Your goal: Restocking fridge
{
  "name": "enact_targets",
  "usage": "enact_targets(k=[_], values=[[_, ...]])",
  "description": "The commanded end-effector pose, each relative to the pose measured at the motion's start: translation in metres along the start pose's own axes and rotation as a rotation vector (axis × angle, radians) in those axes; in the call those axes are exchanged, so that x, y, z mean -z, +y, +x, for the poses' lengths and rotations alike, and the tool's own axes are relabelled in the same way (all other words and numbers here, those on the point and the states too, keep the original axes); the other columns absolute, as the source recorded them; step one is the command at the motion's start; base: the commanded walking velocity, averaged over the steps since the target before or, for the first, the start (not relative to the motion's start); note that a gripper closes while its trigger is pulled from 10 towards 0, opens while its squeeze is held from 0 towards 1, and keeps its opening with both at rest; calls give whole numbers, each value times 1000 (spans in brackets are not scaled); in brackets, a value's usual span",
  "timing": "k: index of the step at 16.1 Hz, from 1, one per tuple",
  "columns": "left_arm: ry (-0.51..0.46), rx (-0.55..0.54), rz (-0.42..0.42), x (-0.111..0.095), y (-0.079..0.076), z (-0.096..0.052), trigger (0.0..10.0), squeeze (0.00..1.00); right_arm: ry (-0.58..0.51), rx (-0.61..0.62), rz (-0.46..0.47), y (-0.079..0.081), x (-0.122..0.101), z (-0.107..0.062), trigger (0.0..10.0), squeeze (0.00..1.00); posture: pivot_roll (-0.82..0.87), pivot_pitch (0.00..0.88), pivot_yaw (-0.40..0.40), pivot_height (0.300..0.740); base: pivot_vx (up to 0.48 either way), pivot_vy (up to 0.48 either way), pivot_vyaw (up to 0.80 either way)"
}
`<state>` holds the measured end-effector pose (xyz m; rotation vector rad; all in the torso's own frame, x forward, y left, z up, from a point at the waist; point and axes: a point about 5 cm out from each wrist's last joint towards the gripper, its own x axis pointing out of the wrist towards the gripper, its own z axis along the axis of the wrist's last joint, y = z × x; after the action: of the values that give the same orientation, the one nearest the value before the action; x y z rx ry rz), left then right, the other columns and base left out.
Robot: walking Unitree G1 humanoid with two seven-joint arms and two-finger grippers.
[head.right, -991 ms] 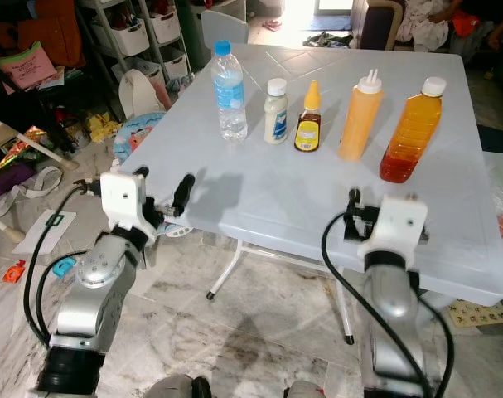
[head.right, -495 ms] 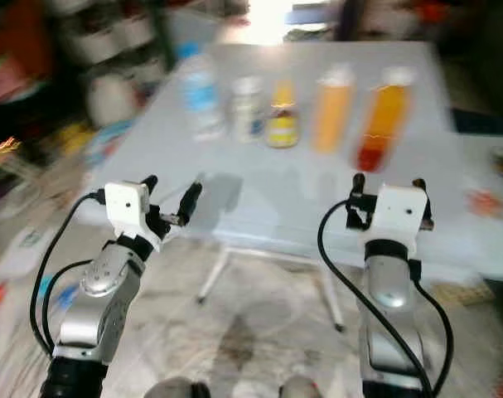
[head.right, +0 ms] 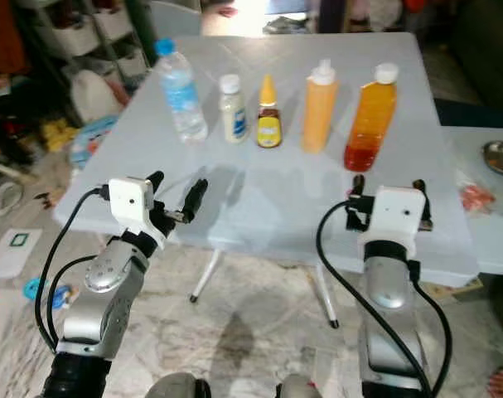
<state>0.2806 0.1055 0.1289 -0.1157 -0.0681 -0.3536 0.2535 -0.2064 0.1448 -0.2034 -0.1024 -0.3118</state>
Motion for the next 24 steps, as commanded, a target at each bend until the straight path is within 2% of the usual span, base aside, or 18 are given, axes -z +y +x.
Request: enact_targets(k=[1,7,11,13,15,18,19,24], values=[[16,-2,-6,3,1,-1,10000,0,-27,15,-4,-3,-6,0,10000,0,-108,56,117,740,0,0,0],[23,10,13,4,1,1,10000,0,-26,58,-23,-8,-6,4,10000,0,-105,46,117,740,0,0,0],[9,31,6,1,-1,4,10000,0,-36,75,-21,-15,-8,12,10000,0,-106,57,122,740,428,0,0],[6,32,6,1,-1,4,10000,0,-56,50,-68,-13,-12,15,10000,0,-105,56,124,740,454,0,0],[5,29,6,0,0,5,10000,0,-55,50,-73,-11,-12,13,10000,0,-102,64,120,740,435,0,763],[4,25,8,0,1,4,10000,0,-27,37,-35,-7,-5,3,10000,0,-103,69,119,740,359,0,0],[-26,27,-19,-2,0,3,10000,0,-13,18,-44,-4,-3,-1,10000,0,-105,70,119,740,0,0,0],[-2,26,0,1,2,1,10000,0,17,-18,-59,1,4,-12,10000,0,-111,67,117,740,0,0,0]])
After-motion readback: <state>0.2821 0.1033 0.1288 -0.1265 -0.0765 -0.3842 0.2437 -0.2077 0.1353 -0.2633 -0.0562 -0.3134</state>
